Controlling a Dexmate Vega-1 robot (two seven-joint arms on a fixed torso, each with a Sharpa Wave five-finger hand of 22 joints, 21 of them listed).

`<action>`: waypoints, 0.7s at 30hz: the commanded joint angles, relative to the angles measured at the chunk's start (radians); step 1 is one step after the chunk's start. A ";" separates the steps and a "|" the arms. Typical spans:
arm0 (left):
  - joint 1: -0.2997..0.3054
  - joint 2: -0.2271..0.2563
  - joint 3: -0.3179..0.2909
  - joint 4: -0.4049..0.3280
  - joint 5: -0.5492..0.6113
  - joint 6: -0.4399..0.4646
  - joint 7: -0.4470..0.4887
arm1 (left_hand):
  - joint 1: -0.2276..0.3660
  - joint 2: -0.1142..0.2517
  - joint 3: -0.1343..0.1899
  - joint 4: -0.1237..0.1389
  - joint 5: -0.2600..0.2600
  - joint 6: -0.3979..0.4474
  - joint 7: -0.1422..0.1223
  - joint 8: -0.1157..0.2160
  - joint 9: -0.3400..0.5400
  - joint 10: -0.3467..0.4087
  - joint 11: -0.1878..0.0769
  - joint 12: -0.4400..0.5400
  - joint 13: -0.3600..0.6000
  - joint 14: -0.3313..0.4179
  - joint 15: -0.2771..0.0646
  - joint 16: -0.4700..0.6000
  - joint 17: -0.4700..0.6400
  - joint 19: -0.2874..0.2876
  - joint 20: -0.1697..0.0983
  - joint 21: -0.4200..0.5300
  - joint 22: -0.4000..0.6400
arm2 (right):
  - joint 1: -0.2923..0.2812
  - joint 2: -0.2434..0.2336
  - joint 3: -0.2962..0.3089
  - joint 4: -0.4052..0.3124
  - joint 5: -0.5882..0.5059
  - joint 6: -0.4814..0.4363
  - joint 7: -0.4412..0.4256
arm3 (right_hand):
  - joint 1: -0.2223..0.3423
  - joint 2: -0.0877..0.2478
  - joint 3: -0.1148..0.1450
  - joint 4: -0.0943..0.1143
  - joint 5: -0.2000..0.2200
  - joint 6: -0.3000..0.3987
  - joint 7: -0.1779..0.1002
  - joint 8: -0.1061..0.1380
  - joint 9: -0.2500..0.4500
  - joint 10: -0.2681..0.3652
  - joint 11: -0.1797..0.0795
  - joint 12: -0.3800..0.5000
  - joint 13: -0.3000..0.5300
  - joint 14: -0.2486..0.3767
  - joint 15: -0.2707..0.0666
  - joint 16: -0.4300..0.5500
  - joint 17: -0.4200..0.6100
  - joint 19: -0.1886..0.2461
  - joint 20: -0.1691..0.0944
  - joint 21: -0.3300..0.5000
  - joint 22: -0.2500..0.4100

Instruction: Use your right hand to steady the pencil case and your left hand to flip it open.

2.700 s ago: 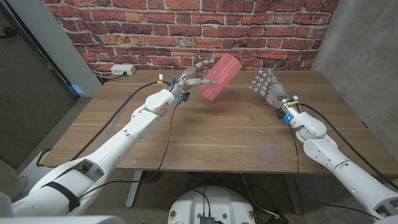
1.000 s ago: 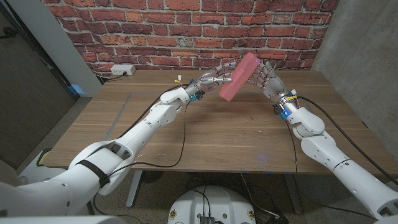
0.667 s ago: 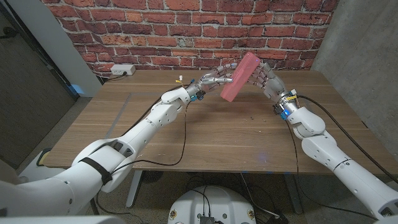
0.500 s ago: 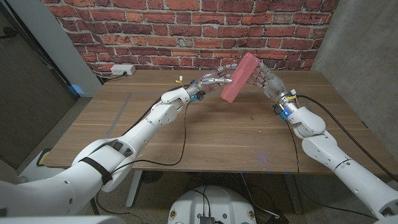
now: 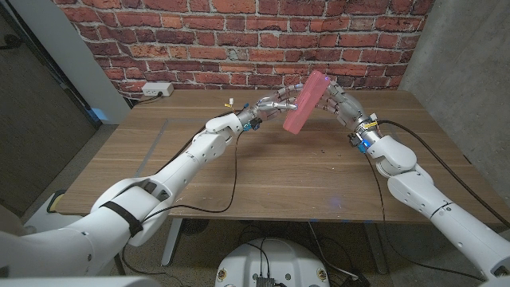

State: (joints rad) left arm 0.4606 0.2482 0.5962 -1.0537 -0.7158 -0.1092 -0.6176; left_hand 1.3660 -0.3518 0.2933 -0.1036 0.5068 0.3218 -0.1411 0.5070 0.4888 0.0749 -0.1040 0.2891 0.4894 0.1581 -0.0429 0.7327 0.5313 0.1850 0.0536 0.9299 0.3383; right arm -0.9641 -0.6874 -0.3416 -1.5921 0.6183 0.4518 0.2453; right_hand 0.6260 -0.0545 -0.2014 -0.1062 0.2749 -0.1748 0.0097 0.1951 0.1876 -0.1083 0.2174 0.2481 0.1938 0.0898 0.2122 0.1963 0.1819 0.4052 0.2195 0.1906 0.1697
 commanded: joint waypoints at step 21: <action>-0.007 -0.006 0.024 -0.004 0.019 0.026 -0.019 | 0.405 0.403 0.222 -0.096 -0.001 0.022 0.002 0.023 0.015 0.007 -0.016 0.004 0.012 0.046 -0.099 0.242 0.358 0.077 -0.155 0.494 0.112 | -0.012 -0.049 -0.008 -0.050 0.038 -0.140 -0.017 | 0.086 0.058 0.043 -0.018 -0.033 -0.205 -0.013 0.008 0.006 -0.048 -0.003 -0.028 0.006 0.004 0.004 -0.008 0.001 0.001 -0.001 -0.003 0.006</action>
State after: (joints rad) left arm 0.4488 0.2430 0.6166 -1.0465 -0.7001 -0.0899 -0.6380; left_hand 1.3660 -0.3517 0.2933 -0.1036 0.4996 0.3292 -0.1482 0.5212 0.4993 0.0797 -0.1163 0.2891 0.4986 0.1578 -0.0427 0.7400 0.7265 0.1798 0.0483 1.0018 0.3384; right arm -0.9655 -0.7241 -0.3554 -1.6283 0.6213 0.3615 0.2343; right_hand 0.6947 0.0035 -0.1652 -0.1250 0.2503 -0.1849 -0.0011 0.1957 0.1884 -0.1247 0.2131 0.2330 0.1983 0.0898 0.2122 0.1914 0.1819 0.4050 0.2194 0.1880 0.1720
